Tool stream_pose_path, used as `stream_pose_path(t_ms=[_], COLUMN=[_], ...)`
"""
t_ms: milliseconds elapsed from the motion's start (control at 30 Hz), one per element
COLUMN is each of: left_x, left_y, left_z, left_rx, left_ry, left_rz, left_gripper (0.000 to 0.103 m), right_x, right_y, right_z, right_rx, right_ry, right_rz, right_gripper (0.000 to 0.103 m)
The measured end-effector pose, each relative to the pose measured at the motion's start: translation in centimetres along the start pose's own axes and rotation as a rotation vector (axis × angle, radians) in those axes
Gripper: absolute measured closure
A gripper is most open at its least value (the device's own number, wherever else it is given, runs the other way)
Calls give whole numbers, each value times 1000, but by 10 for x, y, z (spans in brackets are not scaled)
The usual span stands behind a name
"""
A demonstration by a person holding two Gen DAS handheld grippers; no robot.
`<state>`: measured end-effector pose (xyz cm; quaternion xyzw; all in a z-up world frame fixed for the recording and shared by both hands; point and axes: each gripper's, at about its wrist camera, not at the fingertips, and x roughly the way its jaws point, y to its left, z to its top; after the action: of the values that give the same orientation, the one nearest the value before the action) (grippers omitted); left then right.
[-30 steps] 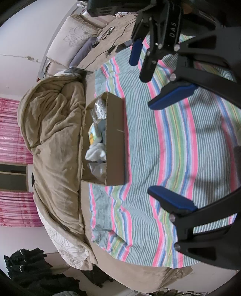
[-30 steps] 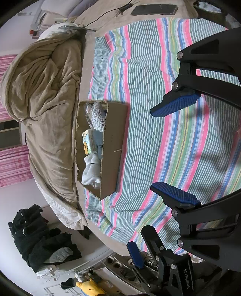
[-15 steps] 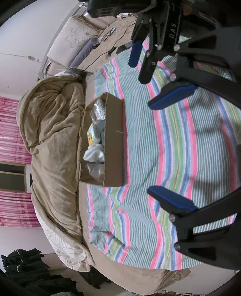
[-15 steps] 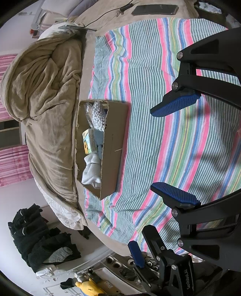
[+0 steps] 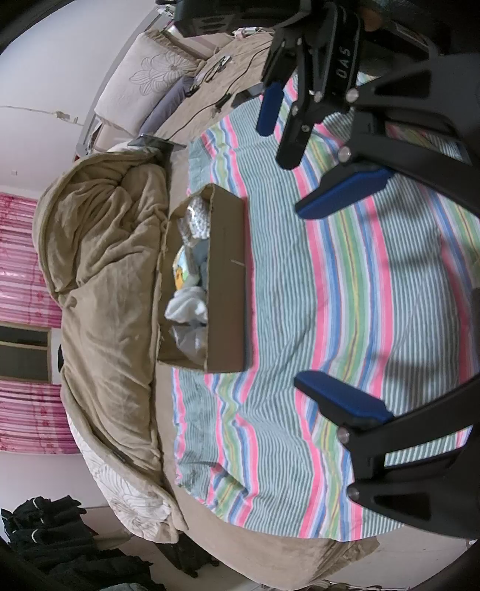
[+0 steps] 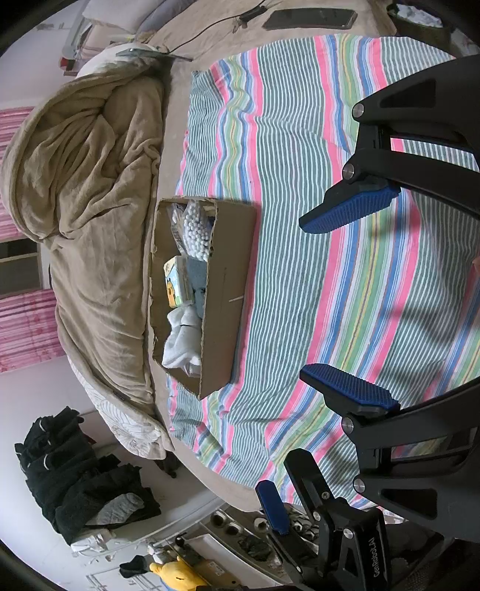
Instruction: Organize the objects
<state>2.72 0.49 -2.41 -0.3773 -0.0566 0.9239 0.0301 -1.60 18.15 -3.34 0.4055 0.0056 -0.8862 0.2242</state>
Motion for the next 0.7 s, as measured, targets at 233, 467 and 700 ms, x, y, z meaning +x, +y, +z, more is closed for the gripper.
stream_pose_path(t_ms=[233, 467, 700], left_x=[0, 1, 4], left_y=[-1, -1, 0], left_z=[0, 0, 1], left_rx=[0, -3, -7], left_ry=[0, -1, 2], left_rz=[0, 2, 1], left_gripper=[18, 18, 18], right_x=[2, 2, 3], right_y=[1, 1, 1], right_z=[1, 3, 5], right_rx=[-2, -5, -7], right_ry=[3, 5, 6], right_rz=[0, 2, 3], right_gripper=[27, 27, 27])
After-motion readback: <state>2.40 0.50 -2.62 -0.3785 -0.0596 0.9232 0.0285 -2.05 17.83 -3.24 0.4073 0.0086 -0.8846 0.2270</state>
